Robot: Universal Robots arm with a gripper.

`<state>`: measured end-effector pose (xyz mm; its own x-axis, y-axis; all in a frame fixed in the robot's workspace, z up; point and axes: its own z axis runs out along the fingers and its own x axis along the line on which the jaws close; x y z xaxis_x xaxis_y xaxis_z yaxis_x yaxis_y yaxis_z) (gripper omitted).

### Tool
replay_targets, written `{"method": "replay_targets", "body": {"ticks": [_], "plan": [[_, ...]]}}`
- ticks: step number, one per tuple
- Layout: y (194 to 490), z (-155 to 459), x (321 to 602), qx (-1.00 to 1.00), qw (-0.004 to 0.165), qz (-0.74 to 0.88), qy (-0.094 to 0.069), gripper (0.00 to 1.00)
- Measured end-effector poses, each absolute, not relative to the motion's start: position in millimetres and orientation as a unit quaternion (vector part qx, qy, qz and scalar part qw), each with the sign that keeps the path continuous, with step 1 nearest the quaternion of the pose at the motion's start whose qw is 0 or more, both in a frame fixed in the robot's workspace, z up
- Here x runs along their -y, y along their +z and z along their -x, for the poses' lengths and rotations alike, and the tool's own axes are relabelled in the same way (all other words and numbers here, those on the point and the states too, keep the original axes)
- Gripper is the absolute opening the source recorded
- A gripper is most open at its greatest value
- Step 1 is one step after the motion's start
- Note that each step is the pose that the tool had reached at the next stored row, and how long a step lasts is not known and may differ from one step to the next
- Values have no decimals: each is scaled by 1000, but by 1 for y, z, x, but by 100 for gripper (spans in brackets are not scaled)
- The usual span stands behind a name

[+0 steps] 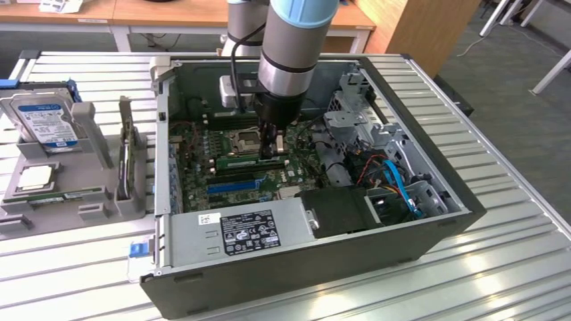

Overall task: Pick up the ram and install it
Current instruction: 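Insert the ram into the slot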

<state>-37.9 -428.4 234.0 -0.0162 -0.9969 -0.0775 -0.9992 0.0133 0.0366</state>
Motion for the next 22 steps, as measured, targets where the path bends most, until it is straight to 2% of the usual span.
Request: {"method": "replay_targets", "body": {"ticks": [22], "plan": [[232,38,429,-711,15,702,41,11]]}}
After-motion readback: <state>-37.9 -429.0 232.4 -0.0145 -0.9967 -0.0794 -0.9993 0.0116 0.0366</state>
